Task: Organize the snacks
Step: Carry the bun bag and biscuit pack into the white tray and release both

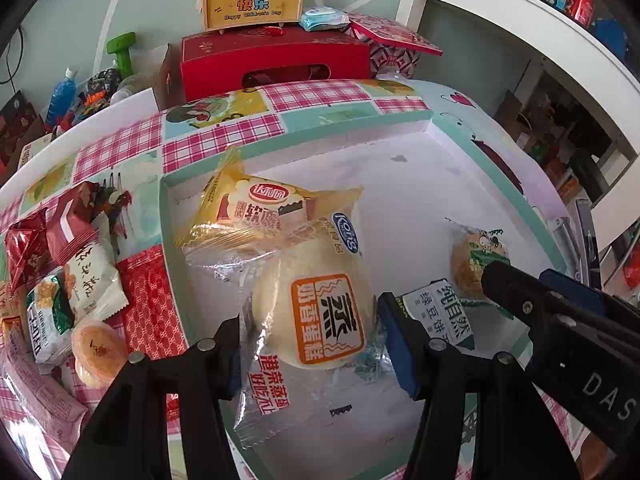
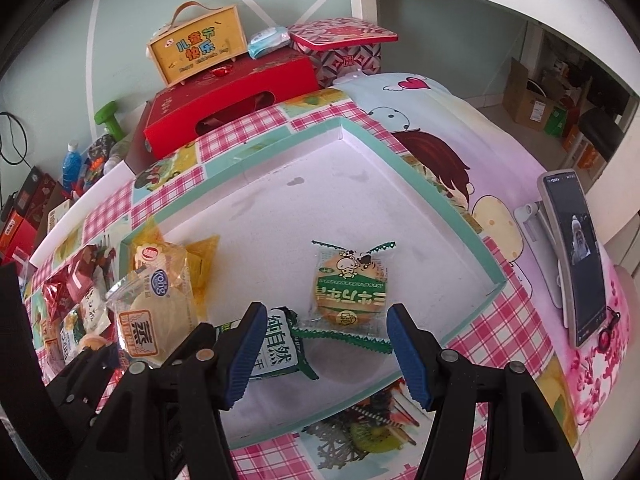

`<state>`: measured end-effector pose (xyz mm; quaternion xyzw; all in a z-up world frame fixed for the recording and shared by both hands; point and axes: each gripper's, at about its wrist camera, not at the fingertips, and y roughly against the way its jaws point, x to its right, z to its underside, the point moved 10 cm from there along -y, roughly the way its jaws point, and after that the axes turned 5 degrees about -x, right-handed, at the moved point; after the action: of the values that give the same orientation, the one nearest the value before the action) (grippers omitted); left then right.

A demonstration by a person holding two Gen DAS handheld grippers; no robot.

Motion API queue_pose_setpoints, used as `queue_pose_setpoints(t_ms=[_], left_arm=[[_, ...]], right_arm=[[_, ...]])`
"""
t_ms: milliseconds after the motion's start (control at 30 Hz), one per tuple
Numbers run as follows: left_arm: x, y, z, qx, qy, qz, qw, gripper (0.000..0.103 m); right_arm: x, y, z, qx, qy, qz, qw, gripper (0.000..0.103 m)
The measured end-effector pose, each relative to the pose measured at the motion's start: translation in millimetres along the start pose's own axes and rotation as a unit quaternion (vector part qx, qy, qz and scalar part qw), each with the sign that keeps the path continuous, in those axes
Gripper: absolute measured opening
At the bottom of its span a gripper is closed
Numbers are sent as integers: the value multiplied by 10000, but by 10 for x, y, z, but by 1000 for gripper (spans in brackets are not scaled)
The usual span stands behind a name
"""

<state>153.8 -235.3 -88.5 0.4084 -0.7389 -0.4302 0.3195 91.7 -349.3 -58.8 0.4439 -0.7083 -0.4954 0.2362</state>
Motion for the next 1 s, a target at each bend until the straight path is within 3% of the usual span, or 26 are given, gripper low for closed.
queue_pose_setpoints(t_ms=[133, 267, 467, 600, 800, 867, 933, 1000], left_arm=[[-16, -19, -15, -36, 48, 108, 9999, 62], [-64, 26, -6, -118, 59, -34, 9999, 79], [-52, 182, 31, -240, 34, -74, 9997, 80], [-179, 266, 105, -464, 296, -161, 9984, 80], [-474, 492, 79, -257, 829, -285, 9958, 80], [-574, 549, 72, -181, 1062, -308, 9937, 96], [-693, 595, 83, -99, 1323, -385, 9904, 99], [-794, 617, 100, -60, 1477, -514, 9877, 99]], right_arm=[[12, -22, 9, -26, -2, 32, 10000, 66], [54, -61, 22, -98, -92, 44, 9999, 67], [103, -41, 5, -63, -183, 57, 9998, 69], [100, -49, 6, -84, -172, 56, 9998, 70], [78, -83, 15, -134, -93, 79, 9998, 86], [57, -96, 15, -133, -27, 94, 9999, 92], [36, -103, 12, -109, 39, 108, 9999, 103], [12, -102, 14, -81, 92, 117, 9999, 103]])
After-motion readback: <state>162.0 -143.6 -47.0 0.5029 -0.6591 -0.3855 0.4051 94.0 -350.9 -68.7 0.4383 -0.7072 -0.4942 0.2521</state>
